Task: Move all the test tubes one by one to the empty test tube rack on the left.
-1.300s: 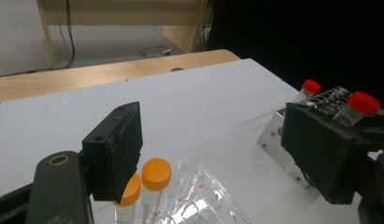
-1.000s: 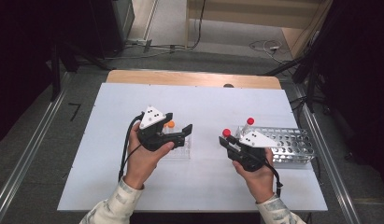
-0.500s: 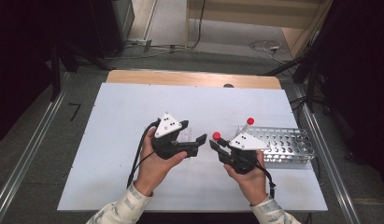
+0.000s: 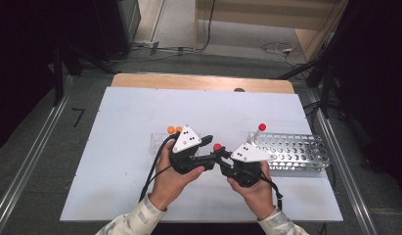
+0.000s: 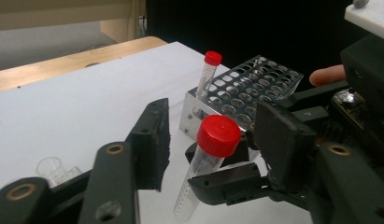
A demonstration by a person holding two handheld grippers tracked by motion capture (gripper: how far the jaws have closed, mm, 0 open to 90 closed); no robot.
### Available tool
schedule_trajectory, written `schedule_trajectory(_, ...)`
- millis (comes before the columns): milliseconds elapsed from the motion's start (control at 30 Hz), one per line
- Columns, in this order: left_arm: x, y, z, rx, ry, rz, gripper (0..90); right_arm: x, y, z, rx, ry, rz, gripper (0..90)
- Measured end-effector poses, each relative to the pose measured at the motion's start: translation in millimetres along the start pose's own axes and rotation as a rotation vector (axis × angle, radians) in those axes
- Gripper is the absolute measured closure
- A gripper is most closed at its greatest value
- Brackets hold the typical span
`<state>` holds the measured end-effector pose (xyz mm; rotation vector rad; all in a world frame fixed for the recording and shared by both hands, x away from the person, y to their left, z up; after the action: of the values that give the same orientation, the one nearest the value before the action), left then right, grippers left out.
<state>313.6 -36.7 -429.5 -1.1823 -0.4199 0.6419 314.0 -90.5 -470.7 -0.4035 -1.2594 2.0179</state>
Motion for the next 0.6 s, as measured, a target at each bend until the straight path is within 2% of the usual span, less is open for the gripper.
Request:
schedule_trajectory(433,-3.6,4.9,-4.1,0.021,-0.005,-0.04,66.8,0.6,-2.1,1.9,-0.009,-0.004,-0.003,71.5)
schedule_trajectory(600,-3.0,3.8,-3.1,0.013,-0.006,-0.036,70.2,1.0,-2.3,2.4,-0.012,-0.006,-0.004,71.0)
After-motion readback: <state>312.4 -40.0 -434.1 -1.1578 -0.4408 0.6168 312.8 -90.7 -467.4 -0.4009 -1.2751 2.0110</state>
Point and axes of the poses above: each handheld gripper's, and its own axes: z roughly backward along the jaws, y roughly out of its underside, x roughly to its left, the point moved 10 cm from there along -z, roughly forward along the jaws, and after that the axes turned 8 degrees about -z, right-handed, at the moved point
